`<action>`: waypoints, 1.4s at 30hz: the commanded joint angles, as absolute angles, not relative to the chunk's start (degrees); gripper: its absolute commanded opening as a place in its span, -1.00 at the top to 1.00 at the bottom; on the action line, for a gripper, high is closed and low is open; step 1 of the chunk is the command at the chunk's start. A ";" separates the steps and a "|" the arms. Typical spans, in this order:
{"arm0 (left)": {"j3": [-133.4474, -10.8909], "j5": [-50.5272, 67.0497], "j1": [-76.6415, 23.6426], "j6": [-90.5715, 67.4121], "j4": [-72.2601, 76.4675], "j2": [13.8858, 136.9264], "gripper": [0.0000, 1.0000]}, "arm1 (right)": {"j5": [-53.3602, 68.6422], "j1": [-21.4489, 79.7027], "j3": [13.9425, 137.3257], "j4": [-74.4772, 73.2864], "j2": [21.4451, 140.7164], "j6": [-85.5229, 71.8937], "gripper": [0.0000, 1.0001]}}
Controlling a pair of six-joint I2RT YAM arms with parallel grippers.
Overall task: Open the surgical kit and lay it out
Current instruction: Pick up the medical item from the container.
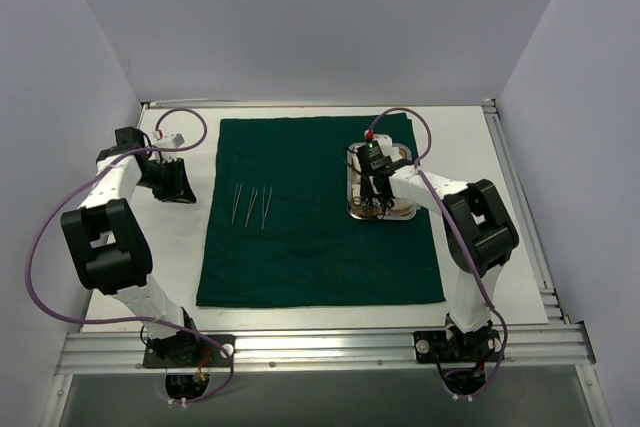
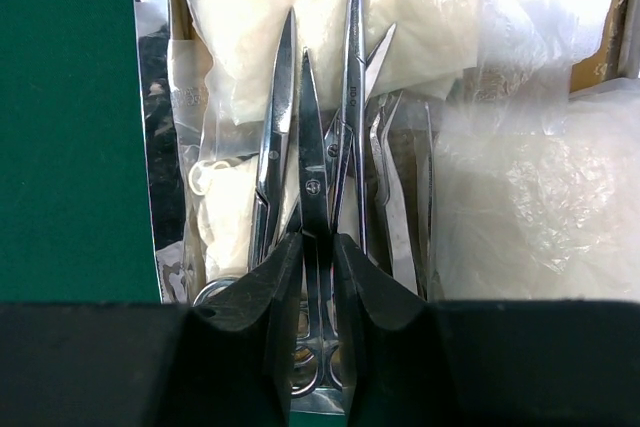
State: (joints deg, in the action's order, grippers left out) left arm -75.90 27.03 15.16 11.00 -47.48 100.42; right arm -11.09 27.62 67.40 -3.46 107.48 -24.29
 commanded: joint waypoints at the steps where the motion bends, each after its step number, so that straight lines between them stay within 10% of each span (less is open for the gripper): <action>1: -77.61 28.74 15.56 11.78 -47.99 100.90 0.43 | -9.14 27.33 66.80 -4.92 109.34 -23.82 0.66; 7: -77.52 28.74 15.56 11.78 -47.90 100.90 0.43 | -8.88 27.33 67.15 -6.24 109.69 -23.47 0.57; 14: -77.43 28.74 15.56 11.87 -48.07 100.72 0.44 | -8.26 27.33 66.53 -5.27 109.16 -23.12 1.00; 42: -77.08 28.74 15.56 11.95 -47.99 100.02 0.43 | -17.39 38.20 66.18 -1.49 95.45 -33.19 1.00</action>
